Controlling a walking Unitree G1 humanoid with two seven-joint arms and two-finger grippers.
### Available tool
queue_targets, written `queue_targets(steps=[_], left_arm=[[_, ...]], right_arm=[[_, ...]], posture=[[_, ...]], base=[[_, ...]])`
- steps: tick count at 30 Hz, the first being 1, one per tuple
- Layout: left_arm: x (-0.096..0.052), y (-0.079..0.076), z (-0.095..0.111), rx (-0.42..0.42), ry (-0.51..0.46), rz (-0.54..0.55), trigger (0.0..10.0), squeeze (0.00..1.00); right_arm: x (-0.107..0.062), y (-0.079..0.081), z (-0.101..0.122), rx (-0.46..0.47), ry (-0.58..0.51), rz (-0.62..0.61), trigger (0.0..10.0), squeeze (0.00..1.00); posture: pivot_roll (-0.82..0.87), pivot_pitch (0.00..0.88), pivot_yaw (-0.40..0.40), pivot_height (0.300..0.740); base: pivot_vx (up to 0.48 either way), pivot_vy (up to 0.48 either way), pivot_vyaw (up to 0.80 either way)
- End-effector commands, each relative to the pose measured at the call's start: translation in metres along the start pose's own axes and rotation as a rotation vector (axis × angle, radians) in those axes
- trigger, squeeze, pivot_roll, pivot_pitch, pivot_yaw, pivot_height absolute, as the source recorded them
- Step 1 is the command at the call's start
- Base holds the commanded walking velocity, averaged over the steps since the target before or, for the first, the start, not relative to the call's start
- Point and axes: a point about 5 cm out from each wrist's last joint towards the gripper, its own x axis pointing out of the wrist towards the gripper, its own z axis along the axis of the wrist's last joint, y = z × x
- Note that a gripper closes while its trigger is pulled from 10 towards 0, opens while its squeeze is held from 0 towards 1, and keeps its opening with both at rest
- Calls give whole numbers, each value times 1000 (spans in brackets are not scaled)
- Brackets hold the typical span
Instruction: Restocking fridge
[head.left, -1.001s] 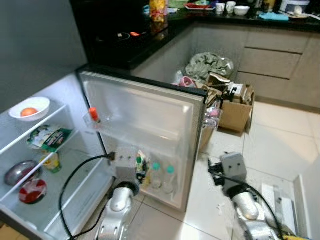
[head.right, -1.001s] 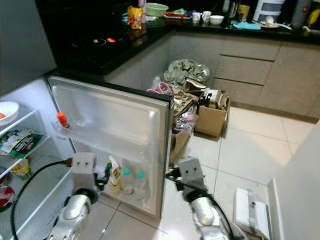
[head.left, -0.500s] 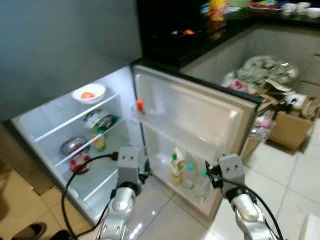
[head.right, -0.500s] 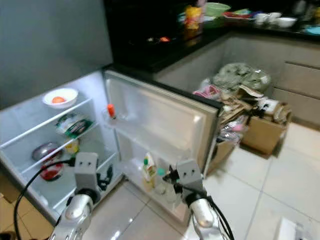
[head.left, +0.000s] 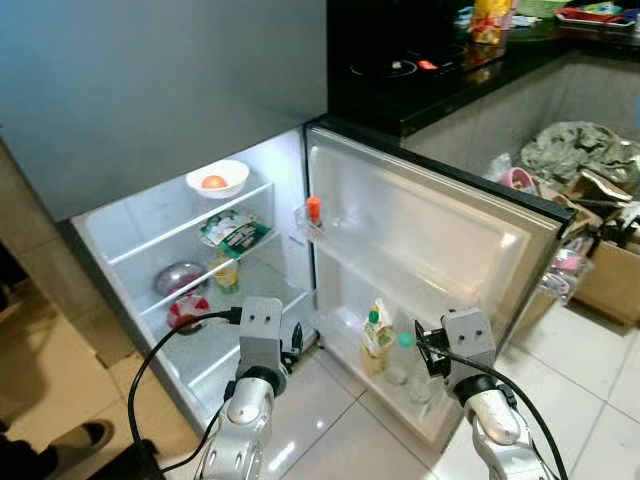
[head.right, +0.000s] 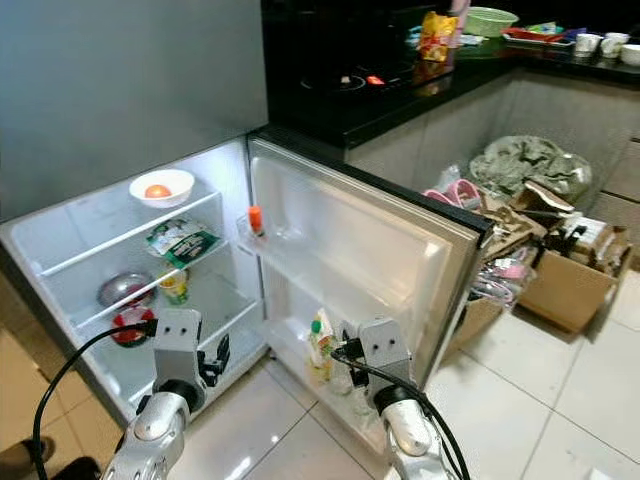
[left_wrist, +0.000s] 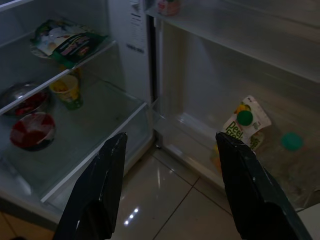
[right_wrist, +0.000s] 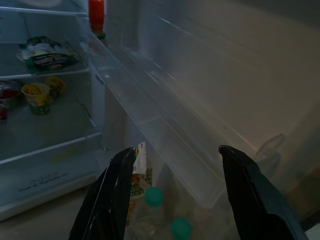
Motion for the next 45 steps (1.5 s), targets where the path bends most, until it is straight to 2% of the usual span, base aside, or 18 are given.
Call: queue_targets(steps=[1, 8, 26, 41, 45], left_arm=[[-1, -1, -8, -2, 43, 6, 10000, 0], [0, -2, -9, -7, 47, 1, 10000, 0], [0, -1, -10, -16, 54, 21, 10000, 0], [0, 3, -8, -28, 39, 57, 10000, 0], [-4, 16, -10, -11, 42, 158, 10000, 0]], right_arm=[[-3, 1, -6, 6, 30, 3, 10000, 0], [-3, 2, -6, 8, 30, 7, 10000, 0], [-3, 2, -5, 8, 28, 15, 10000, 0], [-4, 4, -3, 27, 14, 33, 10000, 0], [-1, 1, 4, 40, -15, 45, 10000, 0]], posture=[[-147, 70, 2, 721], [-147, 73, 2, 721], [-148, 75, 0, 721], [-149, 79, -1, 721], [-150, 84, 9, 721]], base=[[0, 0, 0], [0, -81, 0], [0, -444, 0], [0, 0, 0], [0, 0, 0]])
